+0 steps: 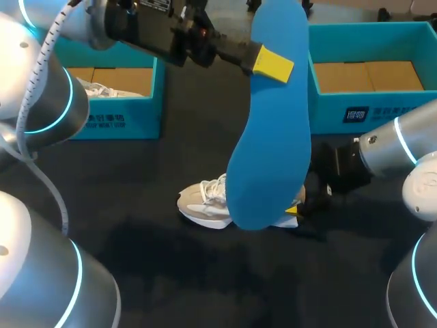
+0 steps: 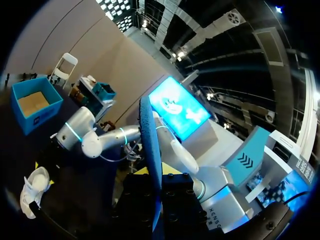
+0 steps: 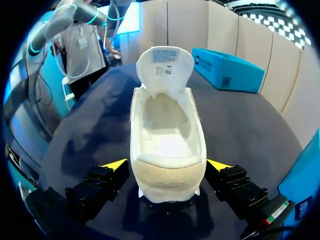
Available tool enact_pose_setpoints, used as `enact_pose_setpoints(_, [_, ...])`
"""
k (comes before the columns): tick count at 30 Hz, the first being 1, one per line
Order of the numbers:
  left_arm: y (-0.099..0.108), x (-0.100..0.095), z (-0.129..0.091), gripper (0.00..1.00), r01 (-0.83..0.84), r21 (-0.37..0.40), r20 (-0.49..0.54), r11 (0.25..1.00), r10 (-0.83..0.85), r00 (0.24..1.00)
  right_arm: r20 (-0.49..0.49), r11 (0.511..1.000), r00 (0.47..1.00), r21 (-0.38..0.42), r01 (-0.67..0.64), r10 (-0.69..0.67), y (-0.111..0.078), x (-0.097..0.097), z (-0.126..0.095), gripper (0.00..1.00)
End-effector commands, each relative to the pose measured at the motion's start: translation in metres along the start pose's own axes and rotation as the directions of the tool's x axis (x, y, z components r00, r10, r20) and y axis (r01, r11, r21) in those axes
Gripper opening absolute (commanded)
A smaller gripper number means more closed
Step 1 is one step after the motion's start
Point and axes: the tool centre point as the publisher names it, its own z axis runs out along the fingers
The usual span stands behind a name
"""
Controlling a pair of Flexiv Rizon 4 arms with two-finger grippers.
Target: Take the shoe out of the shoebox, open the shoe tongue, remove and reinsert the insole, then place the shoe into the shoebox
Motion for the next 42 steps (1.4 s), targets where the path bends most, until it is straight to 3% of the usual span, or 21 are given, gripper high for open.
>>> enact_pose_setpoints(1, [0.001,-0.001,0.0,0.0,0.0,0.001,0.0,1.0,0.0,1.0,0.014,0.998,1.0,0.059,-0.003,0.002,0.007,0.001,-0.009,1.0])
enact_pose_setpoints(12, [0.001,-0.001,0.0,0.0,0.0,0.001,0.0,1.0,0.0,1.0,0.046,0.973,0.998,0.228,-0.04,0.03,0.028,0.0,-0.033,1.0])
enact_pose_setpoints(15, [0.001,-0.001,0.0,0.0,0.0,0.001,0.0,1.0,0.0,1.0,0.059,0.944,0.996,0.319,-0.083,0.068,0.032,0.001,-0.04,1.0])
enact_pose_setpoints(24, [0.001,-0.001,0.0,0.0,0.0,0.001,0.0,1.0,0.0,1.0,0.06,0.873,0.995,0.478,-0.095,0.075,0.052,0.005,-0.05,1.0])
enact_pose_setpoints(31, [0.001,-0.001,0.0,0.0,0.0,0.001,0.0,1.0,0.0,1.0,0.095,0.843,0.992,0.525,-0.12,0.082,0.062,0.01,-0.053,1.0])
enact_pose_setpoints(36, [0.001,-0.001,0.0,0.0,0.0,0.001,0.0,1.0,0.0,1.0,0.093,0.84,0.993,0.531,-0.108,0.069,0.059,0.014,-0.053,1.0])
enact_pose_setpoints(42, [0.001,-0.001,0.0,0.0,0.0,0.001,0.0,1.0,0.0,1.0,0.086,0.788,0.992,0.604,-0.121,0.087,0.064,0.017,-0.054,1.0])
